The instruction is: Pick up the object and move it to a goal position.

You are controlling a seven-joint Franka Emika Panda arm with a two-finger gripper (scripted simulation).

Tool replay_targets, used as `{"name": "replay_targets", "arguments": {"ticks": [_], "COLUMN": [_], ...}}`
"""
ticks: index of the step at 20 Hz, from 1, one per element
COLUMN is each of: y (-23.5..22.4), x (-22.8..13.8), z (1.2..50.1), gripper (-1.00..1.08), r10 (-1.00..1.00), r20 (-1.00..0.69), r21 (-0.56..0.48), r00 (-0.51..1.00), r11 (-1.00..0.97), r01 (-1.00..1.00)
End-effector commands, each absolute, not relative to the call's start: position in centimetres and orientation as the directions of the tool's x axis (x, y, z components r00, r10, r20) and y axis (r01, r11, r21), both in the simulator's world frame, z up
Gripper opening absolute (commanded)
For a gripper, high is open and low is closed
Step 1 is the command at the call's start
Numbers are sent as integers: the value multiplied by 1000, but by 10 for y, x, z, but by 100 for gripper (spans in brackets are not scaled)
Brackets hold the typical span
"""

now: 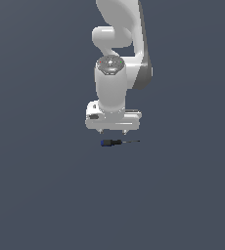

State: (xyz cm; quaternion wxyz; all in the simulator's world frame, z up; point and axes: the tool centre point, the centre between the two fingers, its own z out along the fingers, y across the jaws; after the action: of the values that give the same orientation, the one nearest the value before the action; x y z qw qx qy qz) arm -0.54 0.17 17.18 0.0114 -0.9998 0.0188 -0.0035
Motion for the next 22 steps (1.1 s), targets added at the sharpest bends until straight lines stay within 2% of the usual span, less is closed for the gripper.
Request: {"name": "replay_targets", "arguments": {"ticks": [1, 22], "y": [2, 7], "x": [-5, -18], "z": [172, 158], "gripper": [100, 100], "r10": [-38, -120], "r20": [6, -42], "r21": [-23, -36], "r00": [999, 992], "r11": [-999, -992], "r01": [-38, -121]}}
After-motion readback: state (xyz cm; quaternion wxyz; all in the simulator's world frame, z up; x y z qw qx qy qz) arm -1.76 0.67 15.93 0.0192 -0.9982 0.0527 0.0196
